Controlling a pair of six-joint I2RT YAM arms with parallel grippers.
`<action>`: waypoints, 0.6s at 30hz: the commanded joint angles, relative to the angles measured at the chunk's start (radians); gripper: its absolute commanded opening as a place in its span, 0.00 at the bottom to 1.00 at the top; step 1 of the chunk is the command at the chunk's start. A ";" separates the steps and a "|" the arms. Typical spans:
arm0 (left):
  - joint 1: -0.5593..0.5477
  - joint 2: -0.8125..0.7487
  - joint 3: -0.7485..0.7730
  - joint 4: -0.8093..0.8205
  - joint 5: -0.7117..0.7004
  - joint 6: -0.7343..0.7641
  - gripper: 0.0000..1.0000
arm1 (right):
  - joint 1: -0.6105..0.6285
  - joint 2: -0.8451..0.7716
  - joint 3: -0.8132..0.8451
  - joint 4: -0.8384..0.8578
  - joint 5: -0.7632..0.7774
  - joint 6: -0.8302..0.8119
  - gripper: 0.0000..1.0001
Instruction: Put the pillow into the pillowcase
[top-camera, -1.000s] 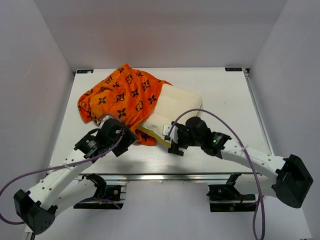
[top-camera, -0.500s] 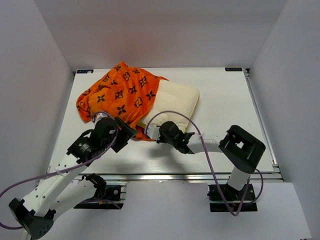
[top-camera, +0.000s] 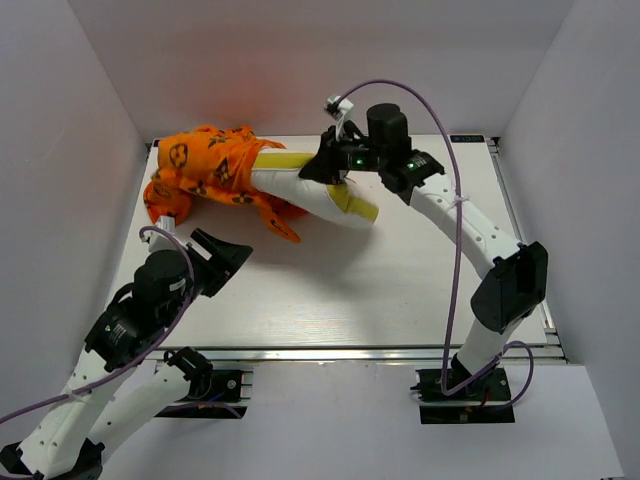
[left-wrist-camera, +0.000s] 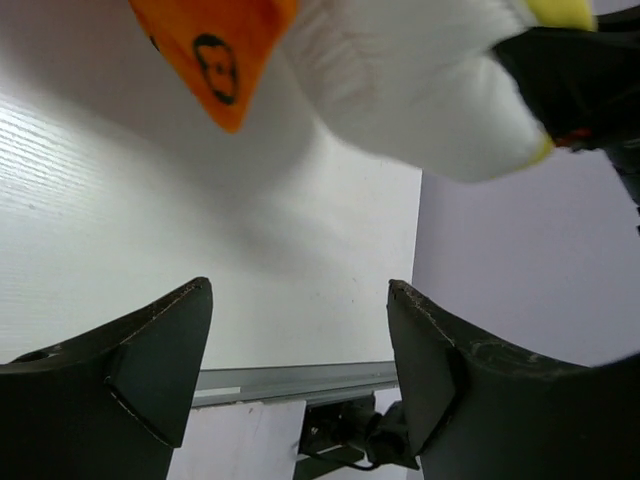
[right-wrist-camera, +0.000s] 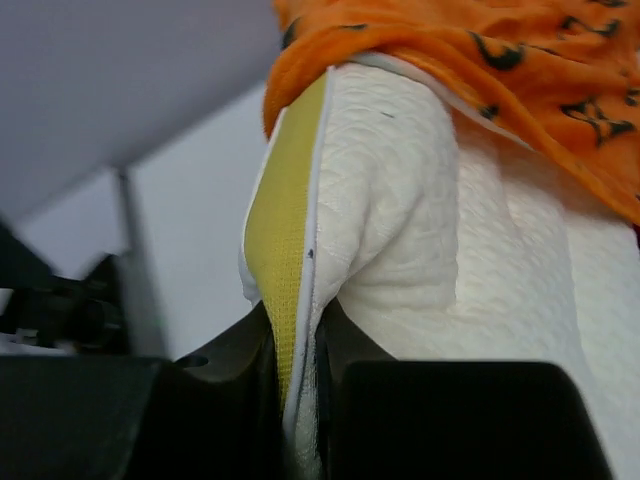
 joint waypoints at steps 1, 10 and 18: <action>0.003 -0.001 0.034 -0.047 -0.067 0.040 0.80 | -0.040 0.024 0.083 0.167 -0.348 0.518 0.00; 0.005 0.158 0.021 0.085 -0.140 0.147 0.82 | -0.211 0.147 -0.036 0.429 -0.325 0.977 0.00; 0.011 0.599 0.145 0.246 -0.237 0.358 0.88 | -0.359 0.245 -0.014 0.359 -0.296 0.907 0.00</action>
